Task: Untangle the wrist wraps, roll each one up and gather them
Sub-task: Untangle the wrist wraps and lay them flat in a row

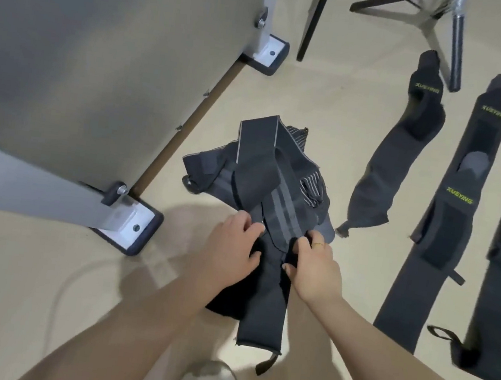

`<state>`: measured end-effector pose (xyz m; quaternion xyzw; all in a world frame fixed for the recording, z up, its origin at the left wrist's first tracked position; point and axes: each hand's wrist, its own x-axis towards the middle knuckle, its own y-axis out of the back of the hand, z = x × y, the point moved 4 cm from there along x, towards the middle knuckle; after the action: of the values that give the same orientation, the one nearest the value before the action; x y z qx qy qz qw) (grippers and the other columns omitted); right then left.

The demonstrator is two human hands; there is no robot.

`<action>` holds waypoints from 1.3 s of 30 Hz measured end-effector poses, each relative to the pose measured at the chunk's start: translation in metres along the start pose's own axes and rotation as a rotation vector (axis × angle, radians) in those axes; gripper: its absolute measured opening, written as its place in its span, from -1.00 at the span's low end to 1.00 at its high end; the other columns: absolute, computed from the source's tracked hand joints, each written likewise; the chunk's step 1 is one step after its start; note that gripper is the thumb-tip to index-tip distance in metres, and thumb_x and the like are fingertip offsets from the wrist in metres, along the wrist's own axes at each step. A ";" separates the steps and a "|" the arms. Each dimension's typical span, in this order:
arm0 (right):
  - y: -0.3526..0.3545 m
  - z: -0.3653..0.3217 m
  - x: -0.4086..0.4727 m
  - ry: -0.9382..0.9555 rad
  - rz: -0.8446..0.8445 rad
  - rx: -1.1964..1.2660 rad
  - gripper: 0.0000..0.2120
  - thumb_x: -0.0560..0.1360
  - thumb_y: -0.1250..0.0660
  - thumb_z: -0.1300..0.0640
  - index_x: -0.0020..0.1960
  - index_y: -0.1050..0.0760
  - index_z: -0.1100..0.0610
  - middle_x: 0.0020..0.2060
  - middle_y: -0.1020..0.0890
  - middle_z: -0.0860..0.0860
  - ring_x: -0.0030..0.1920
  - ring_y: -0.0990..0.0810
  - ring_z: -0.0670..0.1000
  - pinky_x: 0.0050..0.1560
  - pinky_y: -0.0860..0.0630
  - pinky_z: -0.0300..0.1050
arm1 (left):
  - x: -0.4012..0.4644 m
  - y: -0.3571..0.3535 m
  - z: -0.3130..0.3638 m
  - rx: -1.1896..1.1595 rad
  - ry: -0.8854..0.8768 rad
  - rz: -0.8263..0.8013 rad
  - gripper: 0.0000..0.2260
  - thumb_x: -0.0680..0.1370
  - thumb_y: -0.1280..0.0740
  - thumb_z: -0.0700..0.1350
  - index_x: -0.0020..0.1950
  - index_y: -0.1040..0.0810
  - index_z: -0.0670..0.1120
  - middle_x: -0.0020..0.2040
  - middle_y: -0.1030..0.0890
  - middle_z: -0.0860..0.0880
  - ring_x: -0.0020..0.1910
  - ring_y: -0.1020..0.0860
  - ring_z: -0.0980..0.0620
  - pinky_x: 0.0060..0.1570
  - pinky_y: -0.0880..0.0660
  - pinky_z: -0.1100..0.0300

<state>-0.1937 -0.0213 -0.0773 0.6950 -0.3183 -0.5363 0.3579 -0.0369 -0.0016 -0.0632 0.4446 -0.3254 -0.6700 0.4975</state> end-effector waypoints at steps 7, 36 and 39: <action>0.017 0.012 0.008 -0.148 0.082 0.376 -0.61 0.46 -0.28 0.25 0.26 -0.33 0.22 0.25 -0.36 0.16 0.16 -0.44 0.18 0.10 -0.37 -0.14 | 0.021 -0.030 -0.001 0.319 -0.161 -0.198 -0.28 0.48 -0.36 0.05 0.51 -0.05 -0.02 0.44 -0.19 -0.08 0.37 -0.23 -0.07 0.26 -0.26 0.06; 0.038 0.022 0.000 -0.243 -0.041 0.536 -0.83 0.47 -0.17 0.21 -0.28 -0.44 0.16 -0.17 -0.56 0.11 -0.15 -0.48 0.12 -0.14 -0.38 -0.12 | 0.041 0.005 -0.015 -0.393 0.530 0.030 -0.48 0.49 -0.36 0.08 0.33 -0.38 -0.20 0.25 -0.46 -0.17 0.27 -0.38 -0.18 0.24 -0.35 0.01; 0.048 0.018 -0.009 -0.168 -0.042 0.628 -0.85 0.52 -0.14 0.28 -0.16 -0.44 0.16 -0.17 -0.52 0.01 -0.17 -0.43 0.00 -0.17 -0.31 -0.19 | 0.057 0.000 -0.017 -0.506 0.622 -0.145 -0.53 0.50 -0.33 0.12 0.19 -0.48 -0.24 0.15 -0.55 -0.20 0.20 -0.47 -0.19 0.16 -0.42 0.02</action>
<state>-0.2164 -0.0429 -0.0357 0.7310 -0.4822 -0.4748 0.0875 -0.0275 -0.0557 -0.0857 0.5112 0.0476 -0.5959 0.6175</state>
